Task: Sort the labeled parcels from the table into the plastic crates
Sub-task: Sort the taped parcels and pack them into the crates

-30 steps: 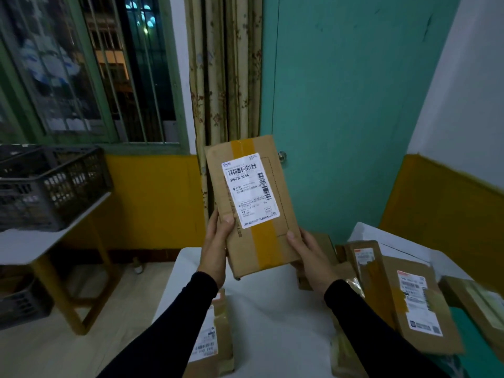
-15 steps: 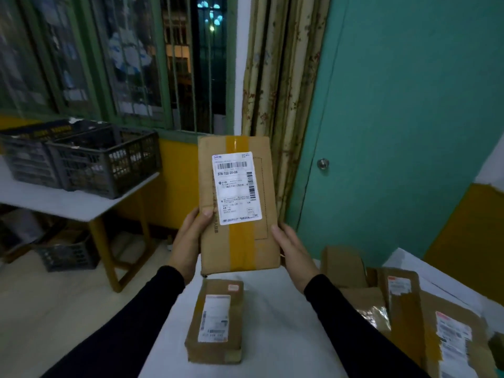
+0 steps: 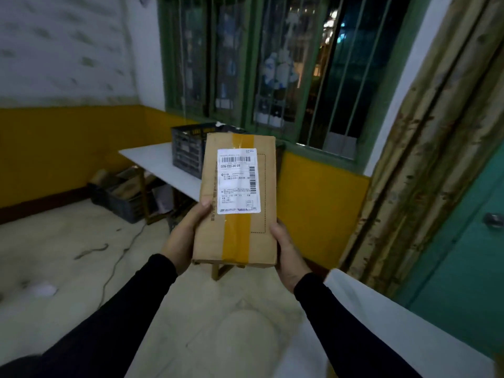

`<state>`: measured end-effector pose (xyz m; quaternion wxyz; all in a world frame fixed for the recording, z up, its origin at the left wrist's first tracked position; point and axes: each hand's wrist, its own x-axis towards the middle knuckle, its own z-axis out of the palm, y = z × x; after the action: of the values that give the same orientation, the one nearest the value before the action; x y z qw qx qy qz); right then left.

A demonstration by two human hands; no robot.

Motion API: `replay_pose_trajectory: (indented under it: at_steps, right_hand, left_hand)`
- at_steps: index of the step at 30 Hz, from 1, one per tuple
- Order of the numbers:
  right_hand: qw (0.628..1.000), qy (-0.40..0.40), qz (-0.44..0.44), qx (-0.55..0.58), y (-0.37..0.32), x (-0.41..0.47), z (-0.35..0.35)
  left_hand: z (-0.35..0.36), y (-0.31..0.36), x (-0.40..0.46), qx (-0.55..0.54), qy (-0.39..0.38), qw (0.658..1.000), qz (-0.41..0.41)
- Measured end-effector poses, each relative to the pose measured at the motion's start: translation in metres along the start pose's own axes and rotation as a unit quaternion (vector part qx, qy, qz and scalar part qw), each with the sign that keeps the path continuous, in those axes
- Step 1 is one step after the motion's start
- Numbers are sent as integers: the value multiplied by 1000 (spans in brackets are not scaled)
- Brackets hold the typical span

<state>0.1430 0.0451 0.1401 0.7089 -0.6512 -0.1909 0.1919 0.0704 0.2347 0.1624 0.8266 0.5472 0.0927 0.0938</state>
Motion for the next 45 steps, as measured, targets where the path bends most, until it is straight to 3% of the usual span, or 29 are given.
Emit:
replay_pose_trajectory:
  at_steps: [8,17,27,37,45]
  right_hand:
    - [999,-28,20,7,8,141,118]
    - [998,-38,23,52,33,337,144]
    - [994,-109,17,19,17,566,208]
    - [998,-61,14,-31,25,791,276]
    - [998,55,0,-28,9,946,264]
  left_hand:
    - [-129,66,88,49,7,998,45]
    - [-208,100,253,111,69,991,29]
    - [-302,182,444,30,144,988,50]
    - [-434,243,669,31,85,996,17]
    - [-455,285,844,64,-11,998,-17]
